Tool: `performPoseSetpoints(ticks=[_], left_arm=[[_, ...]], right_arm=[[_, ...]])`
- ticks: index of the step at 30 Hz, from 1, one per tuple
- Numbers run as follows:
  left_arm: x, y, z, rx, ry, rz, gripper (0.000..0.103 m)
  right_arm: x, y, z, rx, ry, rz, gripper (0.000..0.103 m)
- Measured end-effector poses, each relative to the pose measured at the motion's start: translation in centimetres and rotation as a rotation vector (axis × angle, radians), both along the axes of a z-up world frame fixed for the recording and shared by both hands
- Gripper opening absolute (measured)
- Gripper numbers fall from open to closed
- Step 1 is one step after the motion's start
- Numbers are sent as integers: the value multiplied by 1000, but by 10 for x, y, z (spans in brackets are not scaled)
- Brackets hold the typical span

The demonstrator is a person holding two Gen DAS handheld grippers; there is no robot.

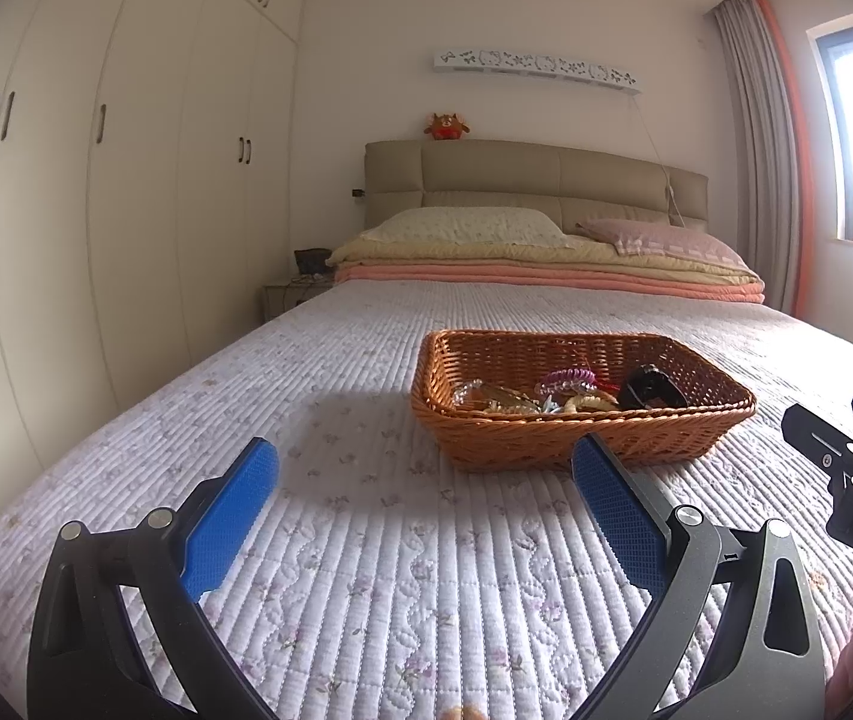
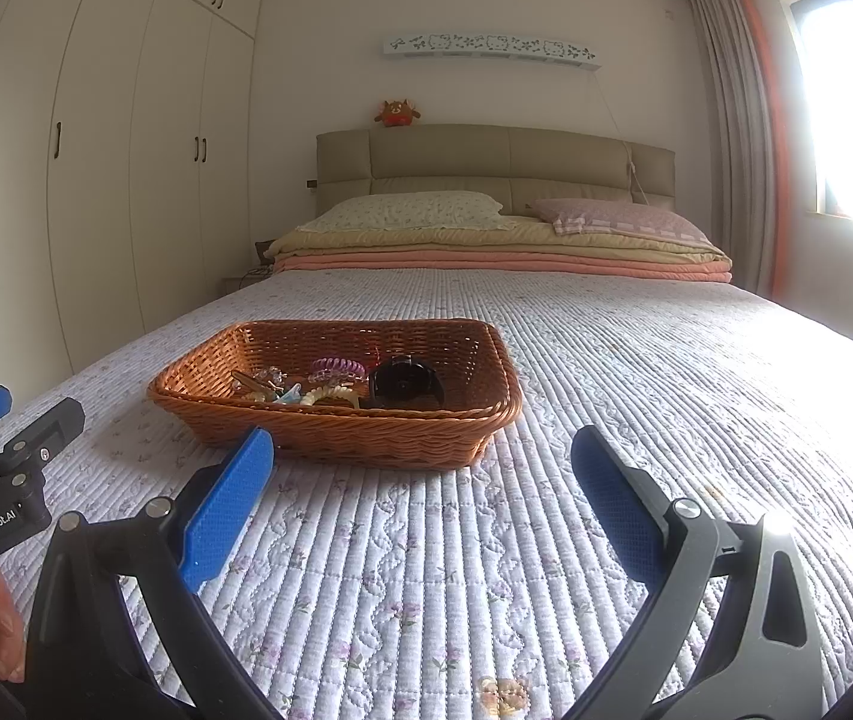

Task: Organize jewelry

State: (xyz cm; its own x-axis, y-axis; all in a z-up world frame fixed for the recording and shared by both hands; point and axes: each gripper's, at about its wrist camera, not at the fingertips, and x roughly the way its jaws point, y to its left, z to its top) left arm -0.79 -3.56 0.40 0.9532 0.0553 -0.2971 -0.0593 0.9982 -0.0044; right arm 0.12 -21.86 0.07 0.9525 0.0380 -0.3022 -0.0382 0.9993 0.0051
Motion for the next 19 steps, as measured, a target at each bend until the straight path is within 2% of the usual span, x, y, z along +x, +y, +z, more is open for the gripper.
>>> performPoseSetpoints(ticks=[10, 19], left_arm=[[-3, -2, 1, 12, -19, -8, 96], [-2, 7, 2, -23, -13, 18, 96]], right_arm=[[0, 0, 0, 5, 2, 2, 95], [1, 0, 0, 13, 1, -1, 95]])
